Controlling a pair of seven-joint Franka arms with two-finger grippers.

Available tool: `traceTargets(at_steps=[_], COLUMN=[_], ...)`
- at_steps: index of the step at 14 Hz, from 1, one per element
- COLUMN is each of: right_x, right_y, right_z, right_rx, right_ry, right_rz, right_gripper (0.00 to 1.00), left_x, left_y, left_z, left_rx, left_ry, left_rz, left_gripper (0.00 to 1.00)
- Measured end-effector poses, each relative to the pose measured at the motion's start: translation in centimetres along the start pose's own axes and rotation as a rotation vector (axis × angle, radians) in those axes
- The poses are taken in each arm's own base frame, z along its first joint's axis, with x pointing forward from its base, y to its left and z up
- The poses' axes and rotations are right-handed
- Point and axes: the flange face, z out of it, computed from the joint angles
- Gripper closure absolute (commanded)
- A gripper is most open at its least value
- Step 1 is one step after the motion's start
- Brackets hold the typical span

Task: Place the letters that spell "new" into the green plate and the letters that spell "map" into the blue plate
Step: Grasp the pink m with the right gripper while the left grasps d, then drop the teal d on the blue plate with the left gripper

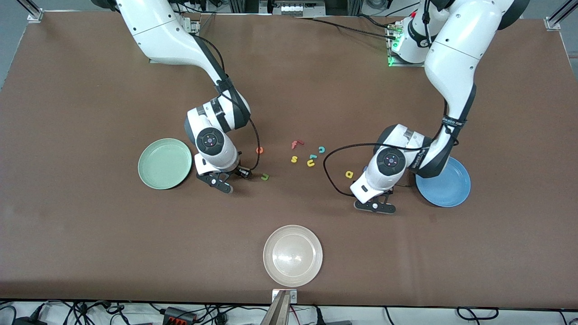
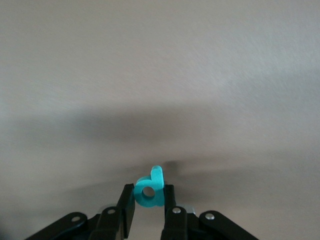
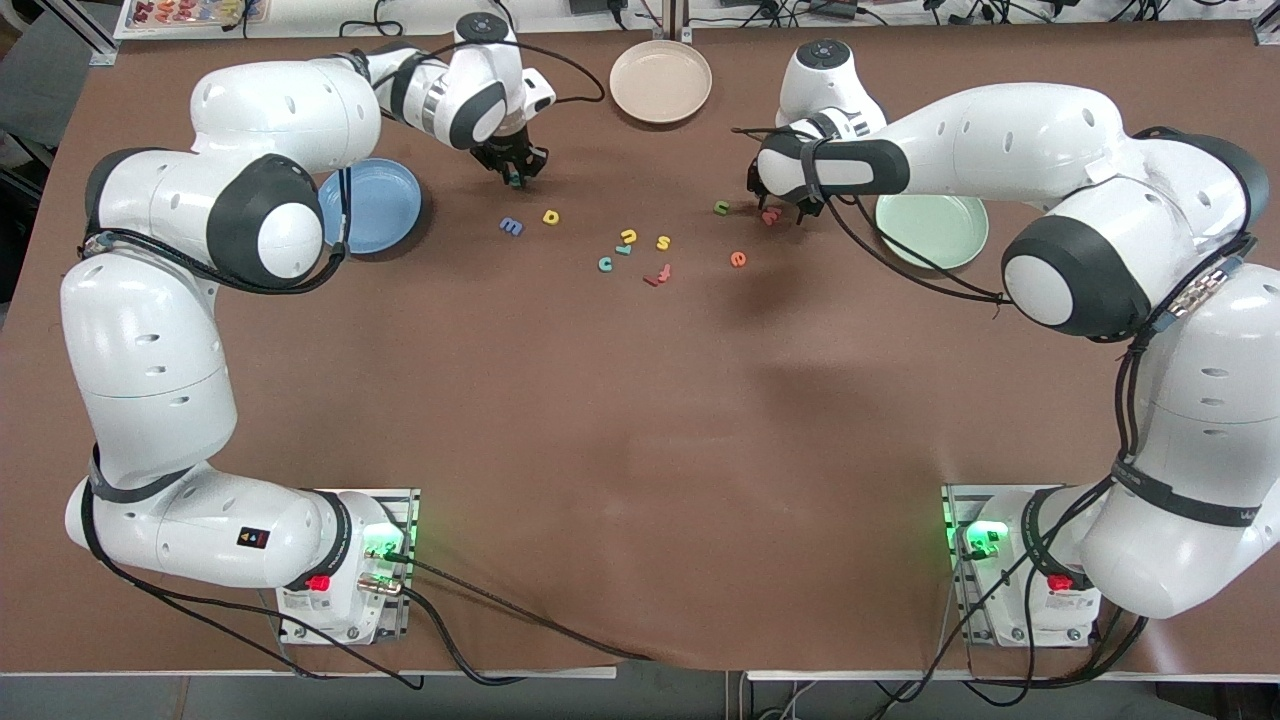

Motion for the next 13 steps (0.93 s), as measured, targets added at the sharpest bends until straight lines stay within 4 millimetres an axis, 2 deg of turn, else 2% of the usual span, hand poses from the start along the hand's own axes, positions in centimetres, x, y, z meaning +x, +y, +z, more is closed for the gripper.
traceTargets(at_steps=[2, 5, 7, 9, 10, 11, 12, 13], right_x=[0.0, -0.1, -0.1, -0.1, -0.1, -0.2, -0.2, -0.2], right_y=[0.0, 0.0, 0.0, -0.1, -0.1, -0.2, -0.4, -0.4], right_z=[0.3, 0.3, 0.4, 0.5, 0.5, 0.4, 0.2, 0.2], right_rx=[-0.002, -0.003, -0.004, -0.002, -0.002, 0.002, 0.005, 0.006], right_ry=[-0.001, -0.002, -0.002, -0.001, -0.001, 0.001, 0.003, 0.004], right_rz=[0.003, 0.007, 0.008, 0.008, 0.007, 0.006, 0.004, 0.003], right_gripper=[0.26, 0.31, 0.4, 0.53, 0.64, 0.74, 0.83, 0.86], left_x=[0.6, 0.2, -0.6, -1.8, -2.4, -3.1, -3.5, -3.7], left_y=[-3.3, -11.0, -15.7, -20.0, -21.7, -22.7, -22.9, -22.7], left_z=[-2.3, -5.7, -6.0, -4.2, -3.0, -1.9, -1.0, -0.6], left_rx=[0.028, 0.063, 0.063, 0.043, 0.032, 0.022, 0.016, 0.013], left_ry=[-0.034, -0.133, -0.197, -0.241, -0.256, -0.265, -0.273, -0.277], left_rz=[0.047, 0.119, 0.144, 0.153, 0.154, 0.156, 0.157, 0.161], left_gripper=[0.85, 0.84, 0.84, 0.81, 0.7, 0.41, 0.07, 0.0])
